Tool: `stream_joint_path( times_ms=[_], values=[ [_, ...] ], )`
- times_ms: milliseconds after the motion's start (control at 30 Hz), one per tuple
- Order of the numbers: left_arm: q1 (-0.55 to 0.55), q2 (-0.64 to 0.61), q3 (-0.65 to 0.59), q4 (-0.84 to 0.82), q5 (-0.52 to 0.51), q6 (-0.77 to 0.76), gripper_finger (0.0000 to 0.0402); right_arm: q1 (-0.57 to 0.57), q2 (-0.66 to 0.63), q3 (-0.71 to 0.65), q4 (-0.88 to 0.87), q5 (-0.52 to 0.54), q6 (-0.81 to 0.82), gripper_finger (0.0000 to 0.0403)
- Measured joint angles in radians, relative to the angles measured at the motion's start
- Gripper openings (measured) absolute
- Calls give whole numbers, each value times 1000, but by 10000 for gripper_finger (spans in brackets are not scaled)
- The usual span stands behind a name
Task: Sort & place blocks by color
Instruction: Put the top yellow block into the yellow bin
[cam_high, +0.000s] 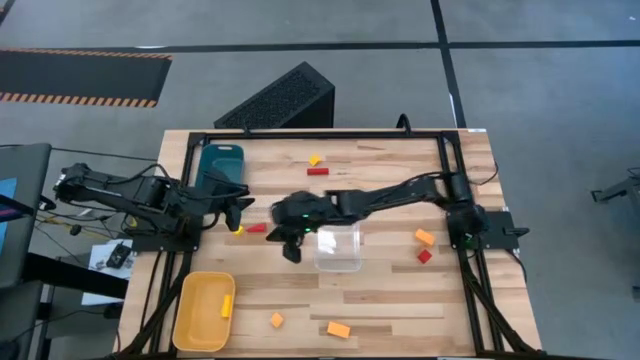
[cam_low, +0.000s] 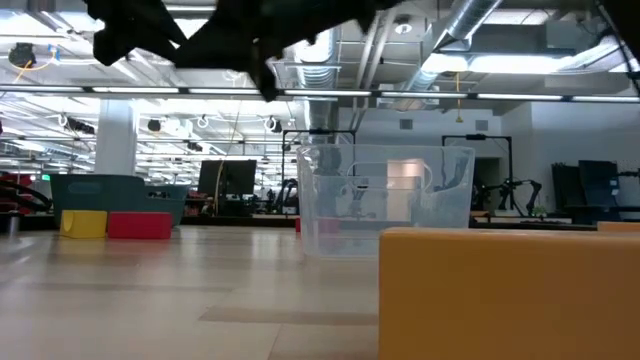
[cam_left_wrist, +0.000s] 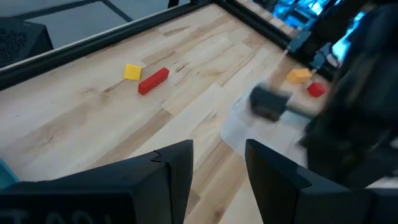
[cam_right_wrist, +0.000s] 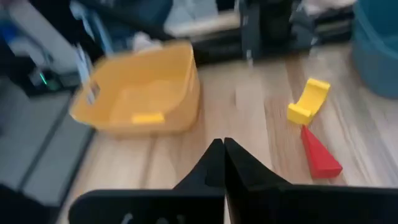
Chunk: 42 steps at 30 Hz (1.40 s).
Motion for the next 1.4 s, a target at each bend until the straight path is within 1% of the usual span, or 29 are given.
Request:
stream_joint_path(
  times_ms=[100, 133, 200, 267, 367, 500, 700, 833, 900, 967, 1000, 1100, 1133, 1167, 1233, 1400],
  values=[
    [-2, 22, 0, 3, -8, 1, 133, 3, -75, -134, 98, 27, 59, 5],
    [-2, 34, 0, 3, -8, 4, 133, 4, -96, -165, 105, 44, 70, 4],
    [-2, 60, 0, 10, -9, 12, 133, 5, -131, -199, 105, 80, 85, 5],
    [-2, 84, 0, 20, -9, 31, 133, 10, -166, -222, 107, 93, 109, 5],
    [-2, 122, 0, 36, 2, 66, 133, 16, -204, -224, 88, 93, 125, 3],
    [-1, 159, 0, 75, 52, 70, 133, 14, -282, -224, 56, 94, 102, 4],
    [-1, 185, 0, 108, 113, 62, 133, -49, -392, -224, -39, 119, 57, 9],
    [-1, 184, 0, 137, 113, 23, 133, -112, -459, -224, -11, 123, -18, 8],
    [-1, 184, 0, 169, 113, 17, 133, -150, -477, -224, 46, 123, -35, 9],
    [-1, 184, 1, 197, 118, 36, 133, -185, -485, -224, 114, 108, -26, 11],
    [-1, 184, 1, 210, 119, 50, 133, -200, -485, -223, 149, 84, -24, 12],
    [-1, 183, 1, 242, 120, 98, 133, -240, -483, -223, 218, -54, -24, 16],
    [-1, 180, 1, 249, 120, 118, 133, -247, -483, -223, 234, -87, -22, 16],
    [-1, 177, 1, 255, 120, 139, 133, -252, -484, -223, 238, -93, -16, 14],
    [8, 173, 2, 273, 120, 179, 133, -259, -485, -222, 191, -53, 20, 8],
    [60, 130, 2, 277, 145, 286, 133, -296, -480, -218, -29, 48, 39, 7]
  ],
)
